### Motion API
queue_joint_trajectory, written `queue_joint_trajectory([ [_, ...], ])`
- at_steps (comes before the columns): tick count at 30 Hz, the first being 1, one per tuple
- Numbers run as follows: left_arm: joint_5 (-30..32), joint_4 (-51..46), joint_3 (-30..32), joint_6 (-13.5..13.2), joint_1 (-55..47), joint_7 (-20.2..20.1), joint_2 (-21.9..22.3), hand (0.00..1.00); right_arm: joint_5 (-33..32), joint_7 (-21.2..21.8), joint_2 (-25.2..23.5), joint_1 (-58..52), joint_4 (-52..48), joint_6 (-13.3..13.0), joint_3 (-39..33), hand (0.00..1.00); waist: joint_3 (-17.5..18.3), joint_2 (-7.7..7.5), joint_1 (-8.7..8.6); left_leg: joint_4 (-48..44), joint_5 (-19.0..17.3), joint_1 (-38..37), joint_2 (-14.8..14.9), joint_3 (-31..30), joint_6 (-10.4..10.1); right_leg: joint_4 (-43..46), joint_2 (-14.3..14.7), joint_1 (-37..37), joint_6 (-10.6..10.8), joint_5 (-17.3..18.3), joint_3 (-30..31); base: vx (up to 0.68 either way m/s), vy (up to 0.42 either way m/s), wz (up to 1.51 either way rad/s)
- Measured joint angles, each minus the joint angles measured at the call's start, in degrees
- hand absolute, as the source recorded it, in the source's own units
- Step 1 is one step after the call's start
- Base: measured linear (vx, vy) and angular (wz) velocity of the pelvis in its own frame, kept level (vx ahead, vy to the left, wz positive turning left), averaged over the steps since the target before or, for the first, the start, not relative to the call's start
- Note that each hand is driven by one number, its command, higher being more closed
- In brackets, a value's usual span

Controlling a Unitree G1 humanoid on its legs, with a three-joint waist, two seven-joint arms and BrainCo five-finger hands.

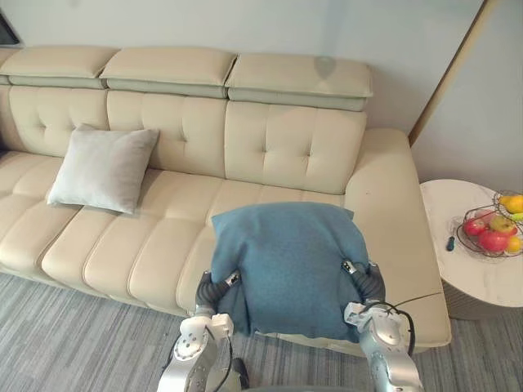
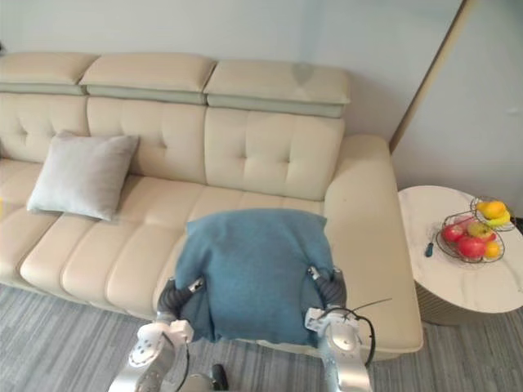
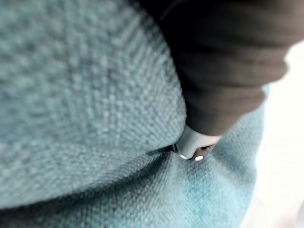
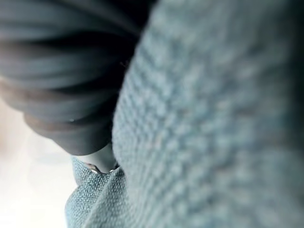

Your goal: Pick up cushions and gather them together orderly.

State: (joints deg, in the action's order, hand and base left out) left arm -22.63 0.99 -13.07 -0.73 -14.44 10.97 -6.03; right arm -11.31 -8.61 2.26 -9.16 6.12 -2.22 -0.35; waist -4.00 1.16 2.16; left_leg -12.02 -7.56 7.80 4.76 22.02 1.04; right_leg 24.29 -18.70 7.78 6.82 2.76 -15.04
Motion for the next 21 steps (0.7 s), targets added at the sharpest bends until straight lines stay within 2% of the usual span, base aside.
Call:
queue_joint_trajectory([
  [1,0.0,0.0,0.0,0.0,0.0,0.0,-0.1,1.00,0.0,0.0,0.0,-0.3,0.0,0.0,0.0,1.00,0.0,-0.12,-0.23,1.7,0.4,-1.0,-0.8,0.1,0.1,0.4,2.8,0.3,0.5,2.9,1.5,0.05,0.244,0.10],
  [2,0.0,0.0,-0.1,0.0,0.0,-0.1,-0.1,1.00,-0.1,0.1,0.0,-0.4,0.0,0.0,0.0,1.00,0.1,-0.58,-0.47,3.9,1.2,-2.6,-2.2,0.5,-0.1,-0.6,6.1,0.4,0.0,5.3,1.7,0.06,0.177,0.04],
  [3,0.0,0.0,-0.2,0.0,0.0,-0.1,-0.1,1.00,-0.2,0.1,0.1,-0.4,0.0,0.0,0.0,1.00,0.1,-0.92,-0.49,5.3,1.5,-3.5,-3.2,0.9,0.2,-1.5,7.6,0.5,-0.5,6.1,1.5,0.11,0.151,-0.05],
  [4,0.1,0.0,-0.2,0.2,0.0,-0.1,0.1,1.00,-0.3,0.1,0.1,-0.3,0.0,0.0,0.0,1.00,0.0,-1.22,-0.45,6.6,1.4,-4.8,-4.8,1.3,0.4,-3.9,9.8,0.6,-2.3,7.2,1.0,0.11,0.092,-0.15],
  [6,0.2,-0.4,-0.1,0.6,0.0,-0.1,0.0,1.00,-0.4,0.1,0.0,-0.7,0.0,0.0,0.0,1.00,-0.3,-0.78,-0.19,7.1,1.6,-5.7,-5.3,0.9,0.8,-6.9,12.4,0.6,-3.1,7.4,2.9,0.12,0.037,0.05],
  [7,0.3,-0.9,-0.1,1.1,-0.1,-0.1,0.0,1.00,-0.7,0.1,0.0,-1.2,-0.1,0.0,0.0,1.00,-0.2,-0.70,-0.58,6.9,1.5,-5.9,-5.6,-0.1,0.8,-8.7,14.0,0.4,-5.8,6.3,5.8,0.15,-0.004,0.55],
  [8,0.4,-1.4,-0.4,1.3,-0.2,-0.1,0.1,1.00,-1.1,0.1,0.2,-2.1,-0.6,0.0,-0.1,1.00,-0.2,-0.70,-1.46,6.5,1.2,-5.9,-5.7,-1.5,0.8,-8.8,14.2,-0.4,-6.2,6.4,7.1,0.22,-0.010,0.67],
  [11,0.5,-2.5,-0.5,1.6,-1.2,-0.4,0.2,1.00,-1.1,0.1,-0.1,-4.5,-3.8,0.3,-0.1,1.00,-0.3,-0.96,-1.16,3.0,0.5,-5.7,-5.1,-3.9,0.5,-8.8,14.1,-3.4,-5.7,6.8,6.1,0.21,-0.048,0.50],
  [13,0.5,-4.2,-0.6,1.7,-2.5,-1.3,0.3,1.00,-1.1,0.1,0.0,-6.1,-6.8,0.5,-0.1,1.00,-0.4,-1.04,-0.67,-3.9,-1.4,-4.5,-3.8,-3.8,0.0,-10.7,14.2,-6.8,-5.7,6.7,5.8,0.18,-0.066,0.32],
  [14,0.5,-5.5,-0.7,1.7,-2.8,-1.4,0.6,1.00,-1.1,0.1,0.2,-7.4,-9.1,0.5,-0.1,1.00,-0.5,-1.01,-0.08,-12.1,-2.8,-2.1,-2.1,-3.7,-0.2,-12.5,14.6,-9.2,-5.7,6.7,5.0,0.14,-0.048,0.14],
  [16,0.5,-6.8,-0.5,1.7,-2.8,-1.5,1.2,1.00,-1.1,0.0,0.2,-8.0,-12.0,0.5,-0.1,1.00,-0.6,-0.92,0.90,-23.3,-2.9,2.5,0.4,-4.0,-0.5,-15.2,14.9,-11.7,-6.3,6.4,5.2,0.10,-0.006,-0.06],
  [17,0.5,-7.2,-0.5,1.6,-2.9,-1.5,1.5,1.00,-1.1,0.0,0.2,-7.8,-12.6,0.4,-0.1,1.00,-0.6,-1.15,1.37,-25.1,-4.1,3.9,1.3,-3.9,-0.1,-15.8,14.9,-11.9,-6.4,6.4,5.5,0.06,0.045,-0.31],
  [18,0.5,-7.3,-0.3,1.5,-2.9,-1.5,2.0,1.00,-1.1,0.0,0.2,-7.2,-12.8,0.0,-0.1,1.00,-0.2,-0.46,1.54,-23.5,-5.4,4.2,3.4,-4.7,-0.1,-16.1,15.3,-11.7,-6.5,6.5,6.1,0.06,0.064,-0.34],
  [20,0.5,-7.3,-0.3,1.5,-3.0,-1.5,3.2,1.00,-1.1,-0.2,0.3,-7.3,-12.8,0.0,-0.3,1.00,0.4,0.85,1.18,-14.5,-3.3,3.2,5.3,-8.5,-1.4,-16.2,15.7,-11.7,-6.4,6.5,6.6,0.07,0.133,-0.29],
  [21,0.6,-7.2,-0.3,1.6,-3.3,-1.5,3.6,1.00,-0.9,-0.4,0.3,-7.5,-12.6,0.2,-0.5,1.00,0.8,1.22,1.22,-9.0,-3.0,0.6,4.4,-11.5,-4.7,-16.8,15.4,-11.5,-6.0,6.5,7.9,0.09,0.198,-0.27],
])
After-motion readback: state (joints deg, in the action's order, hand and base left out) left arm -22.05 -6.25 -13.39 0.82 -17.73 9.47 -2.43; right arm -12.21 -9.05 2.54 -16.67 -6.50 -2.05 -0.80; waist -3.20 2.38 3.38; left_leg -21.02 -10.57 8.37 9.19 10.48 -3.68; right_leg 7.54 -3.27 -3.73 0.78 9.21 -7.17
